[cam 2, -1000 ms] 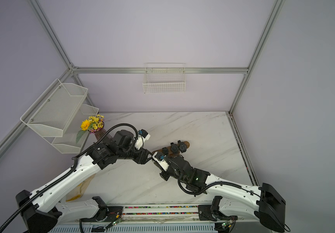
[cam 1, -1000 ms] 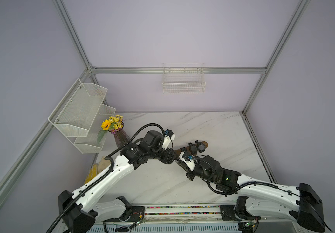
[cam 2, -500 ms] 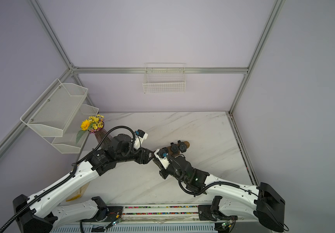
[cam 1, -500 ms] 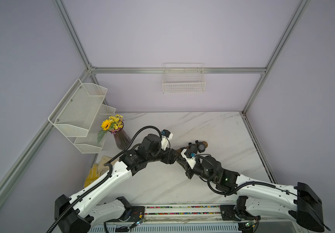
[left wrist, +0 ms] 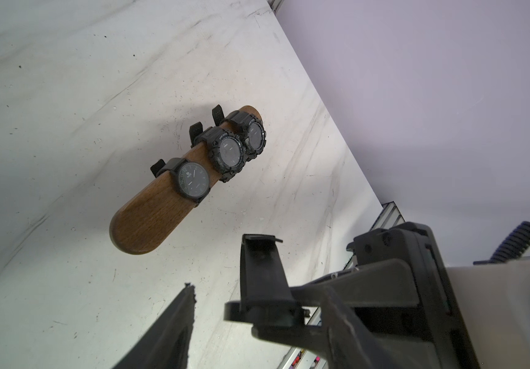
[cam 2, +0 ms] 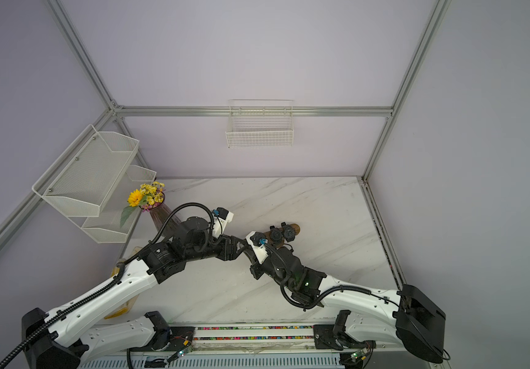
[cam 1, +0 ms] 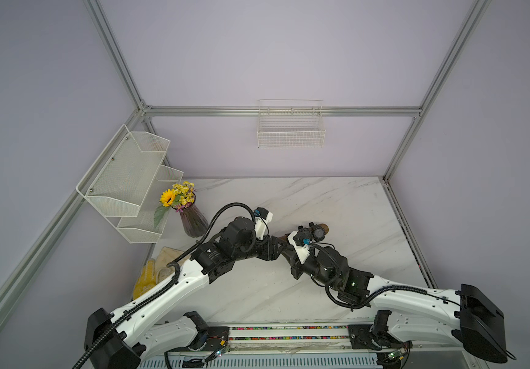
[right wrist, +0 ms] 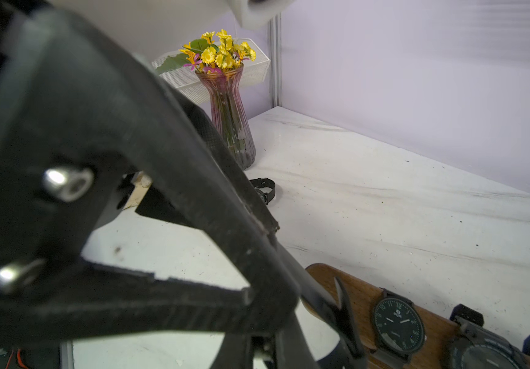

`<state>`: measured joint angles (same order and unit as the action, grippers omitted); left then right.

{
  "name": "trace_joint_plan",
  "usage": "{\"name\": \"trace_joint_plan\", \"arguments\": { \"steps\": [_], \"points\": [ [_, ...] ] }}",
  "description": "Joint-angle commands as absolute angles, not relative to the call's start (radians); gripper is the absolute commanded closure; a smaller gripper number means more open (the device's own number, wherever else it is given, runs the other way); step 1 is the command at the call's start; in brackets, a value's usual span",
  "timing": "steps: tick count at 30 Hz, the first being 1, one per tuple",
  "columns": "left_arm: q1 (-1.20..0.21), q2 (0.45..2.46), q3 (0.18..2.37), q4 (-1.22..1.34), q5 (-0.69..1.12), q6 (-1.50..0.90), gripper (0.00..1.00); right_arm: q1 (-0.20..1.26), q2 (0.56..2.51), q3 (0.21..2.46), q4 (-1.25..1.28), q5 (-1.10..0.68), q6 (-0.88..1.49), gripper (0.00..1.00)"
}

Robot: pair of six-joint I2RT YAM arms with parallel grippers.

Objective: Place watch on stand
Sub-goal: Pick up the watch at the center of the board.

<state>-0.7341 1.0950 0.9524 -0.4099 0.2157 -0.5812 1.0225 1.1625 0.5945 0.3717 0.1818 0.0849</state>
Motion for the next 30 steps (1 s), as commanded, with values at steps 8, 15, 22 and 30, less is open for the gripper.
{"name": "trace_joint_plan", "arguments": {
  "steps": [8,15,22,30],
  "points": [
    [-0.744,1.089,0.909,-0.311,0.209,-0.621,0.44,1.018,1.177,0.578,0.52,0.213,0.18,0.95],
    [-0.749,1.114,0.901,-0.269,0.238,-0.623,0.51,1.019,1.206,0.576,0.572,0.227,0.243,0.94],
    [-0.75,1.121,0.899,-0.263,0.233,-0.621,0.68,1.018,1.198,0.569,0.608,0.253,0.272,0.91],
    [-0.75,1.12,0.895,-0.258,0.214,-0.618,0.73,1.018,1.209,0.562,0.605,0.241,0.276,0.91]
  ]
}}
